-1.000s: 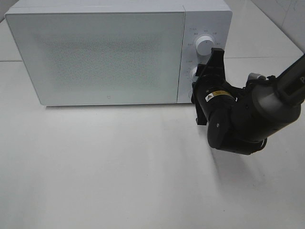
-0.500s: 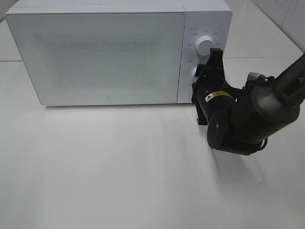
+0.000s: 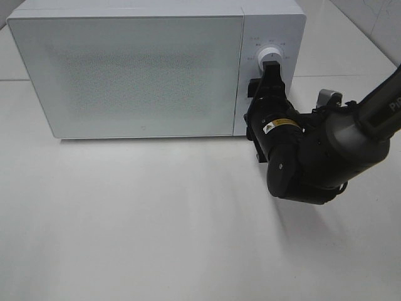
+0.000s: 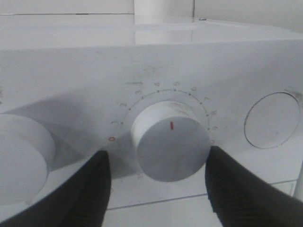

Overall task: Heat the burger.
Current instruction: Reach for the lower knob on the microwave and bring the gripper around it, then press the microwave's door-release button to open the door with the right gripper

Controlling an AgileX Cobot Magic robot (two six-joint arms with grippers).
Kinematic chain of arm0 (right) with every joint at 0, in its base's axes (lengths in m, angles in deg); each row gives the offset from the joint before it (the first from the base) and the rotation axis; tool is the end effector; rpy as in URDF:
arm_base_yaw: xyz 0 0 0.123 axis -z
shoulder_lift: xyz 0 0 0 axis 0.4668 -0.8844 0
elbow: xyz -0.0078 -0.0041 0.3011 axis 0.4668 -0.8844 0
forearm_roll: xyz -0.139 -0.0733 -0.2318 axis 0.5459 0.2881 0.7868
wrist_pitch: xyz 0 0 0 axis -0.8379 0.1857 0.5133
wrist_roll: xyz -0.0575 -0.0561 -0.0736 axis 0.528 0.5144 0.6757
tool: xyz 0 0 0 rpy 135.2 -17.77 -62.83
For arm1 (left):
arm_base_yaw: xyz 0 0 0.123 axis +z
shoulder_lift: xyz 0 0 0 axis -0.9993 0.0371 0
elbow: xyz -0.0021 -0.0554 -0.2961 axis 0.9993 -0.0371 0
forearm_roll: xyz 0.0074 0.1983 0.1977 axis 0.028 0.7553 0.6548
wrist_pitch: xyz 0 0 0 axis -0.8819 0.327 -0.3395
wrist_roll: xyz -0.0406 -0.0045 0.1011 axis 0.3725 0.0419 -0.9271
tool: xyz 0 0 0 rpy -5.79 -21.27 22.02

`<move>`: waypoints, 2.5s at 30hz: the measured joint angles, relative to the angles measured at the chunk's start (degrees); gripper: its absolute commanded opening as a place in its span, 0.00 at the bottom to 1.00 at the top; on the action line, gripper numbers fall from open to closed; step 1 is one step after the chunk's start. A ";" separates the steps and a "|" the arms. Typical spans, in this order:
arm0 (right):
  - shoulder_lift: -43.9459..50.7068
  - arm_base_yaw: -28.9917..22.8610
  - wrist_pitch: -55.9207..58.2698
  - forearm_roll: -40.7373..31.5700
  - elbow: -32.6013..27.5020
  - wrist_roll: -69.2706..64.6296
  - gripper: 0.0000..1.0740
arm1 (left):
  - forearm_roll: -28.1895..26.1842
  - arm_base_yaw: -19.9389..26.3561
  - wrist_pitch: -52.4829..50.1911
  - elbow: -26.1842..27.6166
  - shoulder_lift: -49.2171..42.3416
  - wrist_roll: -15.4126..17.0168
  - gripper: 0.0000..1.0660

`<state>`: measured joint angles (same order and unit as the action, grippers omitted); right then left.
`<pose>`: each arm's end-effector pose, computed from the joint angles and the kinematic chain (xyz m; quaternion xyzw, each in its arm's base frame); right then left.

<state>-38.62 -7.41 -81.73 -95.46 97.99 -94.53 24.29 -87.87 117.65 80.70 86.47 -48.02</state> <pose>0.3537 0.1722 0.0993 0.5112 0.5382 0.4562 0.4908 0.0155 -0.0040 0.2875 -0.0167 0.8519 -0.0318 0.5224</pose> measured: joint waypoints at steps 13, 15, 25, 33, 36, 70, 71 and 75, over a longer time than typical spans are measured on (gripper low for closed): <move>2.01 0.11 -1.78 9.17 -4.35 1.03 0.70 | 0.00 0.00 0.00 0.00 0.00 0.00 0.94; 2.92 0.11 -1.49 10.60 -4.70 1.43 0.70 | 0.00 0.00 0.00 0.00 0.00 0.00 0.94; 13.52 0.17 17.02 15.30 -8.94 19.54 0.70 | 0.00 0.00 0.00 0.00 0.00 0.00 0.94; 23.66 0.17 34.78 15.01 -9.05 46.93 0.70 | 0.00 0.00 0.00 0.00 0.00 0.00 0.94; 24.52 0.17 36.33 14.95 -9.05 49.50 0.70 | 0.00 0.00 0.00 0.00 0.00 0.00 0.94; 65.60 2.18 104.62 22.52 -4.76 79.24 0.70 | 0.00 0.00 0.00 0.00 0.00 0.00 0.94; 65.60 2.18 104.62 22.52 -4.76 79.24 0.70 | 0.00 0.00 0.00 0.00 0.00 0.00 0.94; 71.33 2.18 110.24 22.57 -4.76 79.24 0.70 | 0.00 0.00 0.00 0.00 0.00 0.00 0.94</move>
<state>32.71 -5.23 28.51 -72.88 93.24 -15.28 24.29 -87.87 117.65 80.70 86.47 -48.02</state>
